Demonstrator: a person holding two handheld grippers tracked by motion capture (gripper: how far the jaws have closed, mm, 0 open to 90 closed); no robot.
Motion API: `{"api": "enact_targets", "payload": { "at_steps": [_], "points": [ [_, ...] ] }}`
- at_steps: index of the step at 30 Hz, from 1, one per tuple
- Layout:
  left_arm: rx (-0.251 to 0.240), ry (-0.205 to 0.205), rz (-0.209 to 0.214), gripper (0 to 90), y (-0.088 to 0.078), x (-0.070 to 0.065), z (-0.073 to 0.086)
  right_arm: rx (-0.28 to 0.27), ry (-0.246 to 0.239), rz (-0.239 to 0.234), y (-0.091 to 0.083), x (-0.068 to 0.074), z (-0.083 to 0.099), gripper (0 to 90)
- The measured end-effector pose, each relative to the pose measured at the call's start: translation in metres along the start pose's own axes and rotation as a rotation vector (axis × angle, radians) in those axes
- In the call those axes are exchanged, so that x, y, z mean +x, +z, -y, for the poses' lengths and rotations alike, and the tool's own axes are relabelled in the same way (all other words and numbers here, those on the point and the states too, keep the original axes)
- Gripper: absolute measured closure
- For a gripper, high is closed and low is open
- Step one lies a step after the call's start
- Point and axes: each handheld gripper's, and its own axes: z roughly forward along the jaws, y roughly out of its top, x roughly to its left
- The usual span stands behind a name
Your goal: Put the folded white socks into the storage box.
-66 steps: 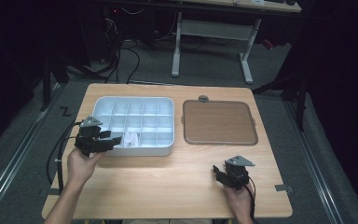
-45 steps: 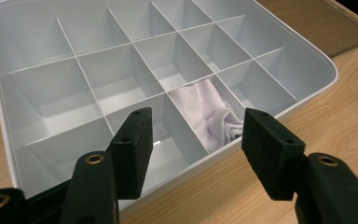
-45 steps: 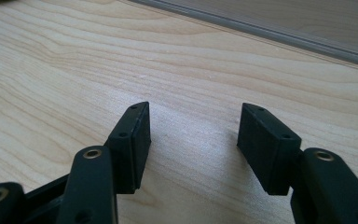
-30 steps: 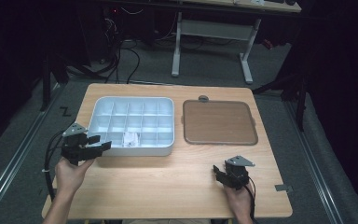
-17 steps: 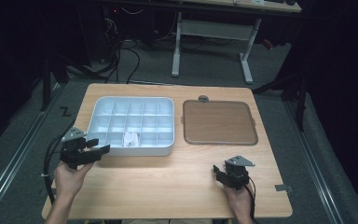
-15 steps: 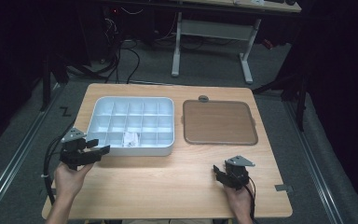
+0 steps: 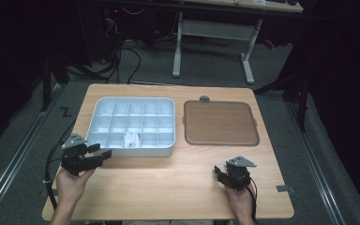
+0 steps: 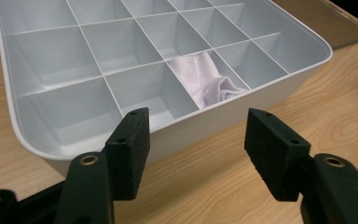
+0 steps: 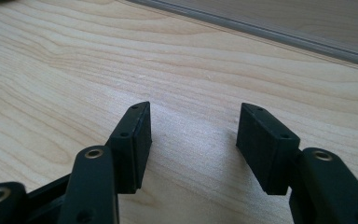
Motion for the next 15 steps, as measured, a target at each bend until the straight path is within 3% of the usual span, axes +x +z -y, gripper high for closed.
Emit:
{"api": "enact_targets", "payload": {
  "at_steps": [15],
  "points": [
    [0.004,-0.038,-0.005,40.8,-0.003,0.007,0.012,0.000,0.000,-0.001,0.000,0.000,0.000,45.2]
  ]
}}
